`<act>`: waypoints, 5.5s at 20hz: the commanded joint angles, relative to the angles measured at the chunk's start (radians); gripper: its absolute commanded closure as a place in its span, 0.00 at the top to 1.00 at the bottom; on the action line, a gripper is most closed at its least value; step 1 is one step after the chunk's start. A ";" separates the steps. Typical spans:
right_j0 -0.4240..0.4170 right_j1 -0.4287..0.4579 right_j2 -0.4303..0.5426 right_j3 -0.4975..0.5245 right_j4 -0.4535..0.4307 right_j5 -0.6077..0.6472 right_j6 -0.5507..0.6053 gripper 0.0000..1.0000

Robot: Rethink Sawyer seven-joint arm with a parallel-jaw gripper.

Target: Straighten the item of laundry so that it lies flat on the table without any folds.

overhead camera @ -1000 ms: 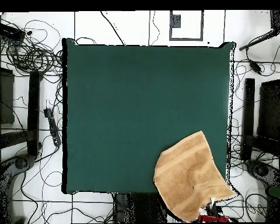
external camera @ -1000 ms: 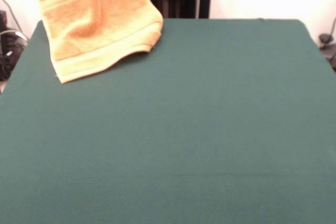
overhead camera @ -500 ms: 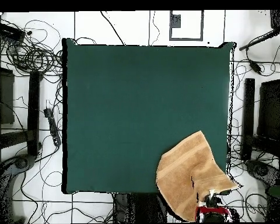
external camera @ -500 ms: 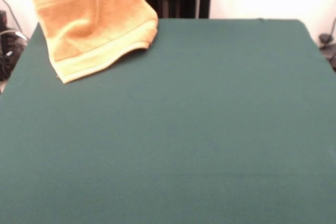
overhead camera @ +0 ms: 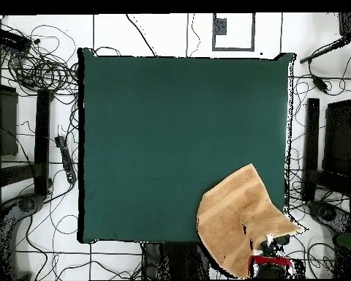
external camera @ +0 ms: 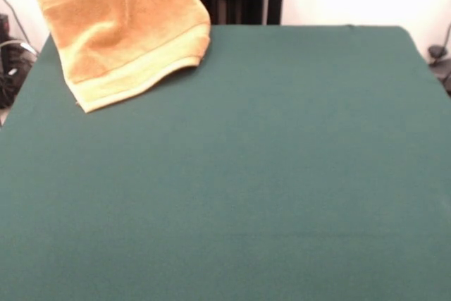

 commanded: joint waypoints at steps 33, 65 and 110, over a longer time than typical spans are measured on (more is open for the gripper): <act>1.125 0.512 -0.662 -0.667 0.511 0.273 0.262 0.00; 1.400 0.765 -0.874 -1.021 0.722 0.426 0.477 0.00; 1.354 0.788 -0.816 -1.001 0.728 0.328 0.456 0.00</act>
